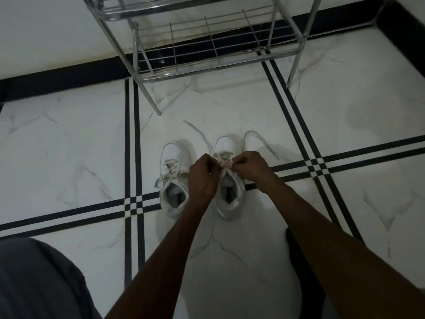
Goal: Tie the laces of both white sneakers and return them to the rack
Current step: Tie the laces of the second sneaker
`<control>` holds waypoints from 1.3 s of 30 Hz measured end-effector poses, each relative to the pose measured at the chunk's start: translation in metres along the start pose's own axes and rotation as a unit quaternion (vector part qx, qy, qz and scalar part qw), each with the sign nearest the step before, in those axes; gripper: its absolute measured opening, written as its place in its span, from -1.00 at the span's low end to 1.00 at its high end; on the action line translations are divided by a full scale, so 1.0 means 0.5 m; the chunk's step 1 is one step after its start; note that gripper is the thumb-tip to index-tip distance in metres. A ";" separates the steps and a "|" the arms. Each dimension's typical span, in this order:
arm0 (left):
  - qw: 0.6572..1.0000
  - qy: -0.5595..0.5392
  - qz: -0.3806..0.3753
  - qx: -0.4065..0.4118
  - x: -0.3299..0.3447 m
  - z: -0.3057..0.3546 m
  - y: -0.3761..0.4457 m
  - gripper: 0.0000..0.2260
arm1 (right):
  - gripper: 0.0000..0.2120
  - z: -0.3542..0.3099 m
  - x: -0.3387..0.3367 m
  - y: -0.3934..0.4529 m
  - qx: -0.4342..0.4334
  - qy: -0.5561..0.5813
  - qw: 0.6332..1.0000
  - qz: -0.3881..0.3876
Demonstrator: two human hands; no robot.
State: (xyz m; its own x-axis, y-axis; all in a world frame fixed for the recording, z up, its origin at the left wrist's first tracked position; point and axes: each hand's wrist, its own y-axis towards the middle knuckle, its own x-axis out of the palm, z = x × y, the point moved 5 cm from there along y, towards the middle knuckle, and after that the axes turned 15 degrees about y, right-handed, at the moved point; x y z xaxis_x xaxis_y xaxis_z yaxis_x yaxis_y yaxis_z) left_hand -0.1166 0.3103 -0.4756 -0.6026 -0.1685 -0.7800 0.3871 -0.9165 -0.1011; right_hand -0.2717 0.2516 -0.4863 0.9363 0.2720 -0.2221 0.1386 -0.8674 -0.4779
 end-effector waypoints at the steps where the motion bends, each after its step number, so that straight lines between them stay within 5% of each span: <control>1: 1.000 0.003 0.007 0.000 -0.002 0.000 -0.004 -0.82 | -0.84 -0.002 0.004 0.000 -0.007 -0.019 1.000 0.010; 9: 0.999 0.013 0.050 0.005 -0.010 0.000 -0.014 -0.86 | -0.95 -0.012 0.007 -0.019 -0.119 -0.123 0.983 0.073; 20: 0.997 0.006 0.071 -0.043 -0.007 -0.010 -0.019 -0.88 | -0.89 -0.002 0.015 -0.031 -0.150 -0.079 0.981 0.097; 29: 0.976 -0.179 -0.076 -0.102 -0.010 -0.026 -0.004 -0.63 | -0.91 -0.047 0.000 -0.002 -0.144 -0.035 0.988 0.052; 34: 0.971 -0.232 -0.048 0.044 -0.113 0.043 0.038 -0.75 | -0.77 -0.095 -0.003 -0.012 -0.153 0.041 0.987 -0.017; 39: 0.972 -0.187 -0.051 0.134 -0.168 0.096 0.066 -0.73 | -0.77 -0.158 0.030 -0.067 -0.130 -0.017 0.969 -0.209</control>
State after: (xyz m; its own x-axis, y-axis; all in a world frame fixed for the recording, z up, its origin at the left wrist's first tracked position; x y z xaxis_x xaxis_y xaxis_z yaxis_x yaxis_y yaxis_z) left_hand -0.0869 0.2767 -0.3837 -0.8594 -0.1462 -0.4900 0.1466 -0.9885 0.0379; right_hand -0.2366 0.2518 -0.4066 0.7699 0.6326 -0.0847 0.5850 -0.7524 -0.3028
